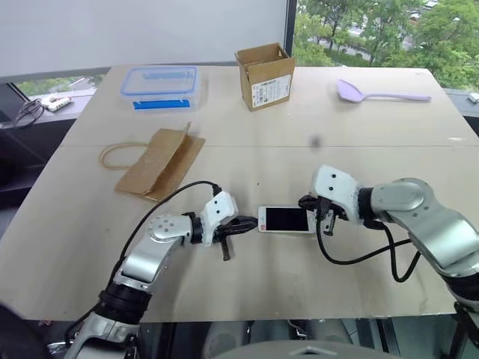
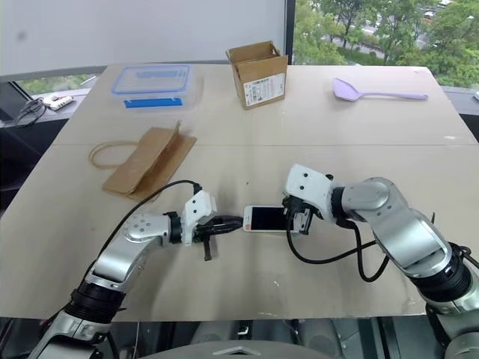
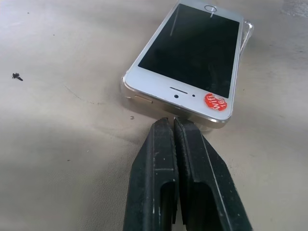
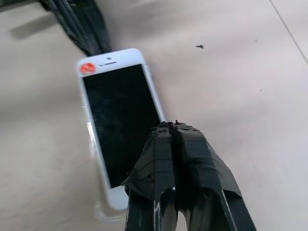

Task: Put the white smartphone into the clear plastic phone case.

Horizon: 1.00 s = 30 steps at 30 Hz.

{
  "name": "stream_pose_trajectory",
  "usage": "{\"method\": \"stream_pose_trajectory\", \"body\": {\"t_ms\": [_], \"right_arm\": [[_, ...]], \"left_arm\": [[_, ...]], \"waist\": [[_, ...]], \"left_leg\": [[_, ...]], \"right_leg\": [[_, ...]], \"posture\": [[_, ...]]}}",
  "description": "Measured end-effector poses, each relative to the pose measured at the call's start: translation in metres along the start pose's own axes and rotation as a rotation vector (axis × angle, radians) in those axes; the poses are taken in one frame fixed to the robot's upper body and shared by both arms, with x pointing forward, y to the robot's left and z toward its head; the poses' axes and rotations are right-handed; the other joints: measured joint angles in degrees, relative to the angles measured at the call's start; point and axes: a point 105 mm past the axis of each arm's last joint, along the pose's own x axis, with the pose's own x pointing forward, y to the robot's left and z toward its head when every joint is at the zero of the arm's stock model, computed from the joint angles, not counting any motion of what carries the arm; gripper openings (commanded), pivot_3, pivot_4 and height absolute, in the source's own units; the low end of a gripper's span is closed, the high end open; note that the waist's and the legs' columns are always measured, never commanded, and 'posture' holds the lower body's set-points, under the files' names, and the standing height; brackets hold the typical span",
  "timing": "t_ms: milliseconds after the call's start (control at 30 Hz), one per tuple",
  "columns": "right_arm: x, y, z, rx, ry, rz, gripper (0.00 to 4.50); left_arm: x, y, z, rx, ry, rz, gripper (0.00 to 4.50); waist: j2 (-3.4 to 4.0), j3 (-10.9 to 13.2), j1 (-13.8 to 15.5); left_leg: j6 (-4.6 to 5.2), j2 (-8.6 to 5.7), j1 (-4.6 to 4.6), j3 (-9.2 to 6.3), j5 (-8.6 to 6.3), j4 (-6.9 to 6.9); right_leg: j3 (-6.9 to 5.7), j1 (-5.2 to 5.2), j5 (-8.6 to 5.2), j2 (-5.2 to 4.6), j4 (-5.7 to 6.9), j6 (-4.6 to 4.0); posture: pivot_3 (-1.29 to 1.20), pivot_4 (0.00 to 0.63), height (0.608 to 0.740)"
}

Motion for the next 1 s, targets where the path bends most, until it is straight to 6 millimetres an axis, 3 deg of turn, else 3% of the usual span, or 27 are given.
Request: {"method": "stream_pose_trajectory", "body": {"t_ms": [233,367,567,800,867,1000], "right_arm": [[-0.001,0.001,-0.013,0.026,0.029,-0.001,0.0],[-0.003,0.001,-0.019,0.042,0.041,-0.005,0.0],[-0.008,-0.001,-0.027,0.052,0.065,-0.024,0.0],[-0.01,0.002,-0.035,0.072,0.085,-0.027,0.0],[-0.011,0.003,-0.036,0.078,0.082,-0.026,0.0],[-0.016,-0.001,-0.036,0.078,0.08,-0.058,0.0]], "left_arm": [[-0.022,-0.003,-0.002,-0.13,-0.018,-0.01,0.11],[-0.028,0.0,0.011,-0.131,-0.046,-0.018,0.11],[-0.006,-0.001,0.026,-0.067,-0.065,-0.064,0.11],[0.017,-0.006,0.03,-0.055,-0.077,-0.107,0.11],[0.011,0.0,0.034,-0.077,-0.097,-0.09,0.11],[-0.022,0.016,0.025,-0.087,-0.031,-0.021,0.11]], "waist": [[0.02,0.05,-0.35],[0.02,0.06,-0.05],[0.0,0.07,-0.06],[-0.01,0.08,-0.2],[-0.01,0.08,-0.26],[-0.01,0.08,-0.83]], "left_leg": [[0.0,0.1,-0.01,-0.05,0.0,-0.05],[0.0,0.07,-0.01,-0.05,0.0,-0.01],[-0.01,0.02,-0.04,-0.02,0.0,-0.02],[-0.01,0.07,-0.04,-0.03,0.0,-0.02],[-0.01,0.1,-0.04,-0.02,0.0,-0.02],[-0.01,0.18,-0.02,-0.02,0.0,-0.03]], "right_leg": [[-0.04,-0.06,0.0,0.07,0.04,-0.01],[-0.04,-0.04,-0.01,0.06,0.03,-0.01],[-0.01,-0.04,0.0,0.08,0.01,0.0],[0.01,-0.05,0.0,0.37,0.03,0.0],[0.03,-0.06,0.0,0.37,0.03,0.0],[0.03,-0.07,-0.01,0.36,0.03,-0.01]], "posture": [[0.0,0.15,0.74],[0.0,0.15,0.74],[0.0,0.15,0.74],[0.0,0.15,0.74],[0.0,0.15,0.74],[0.0,0.15,0.74]]}}
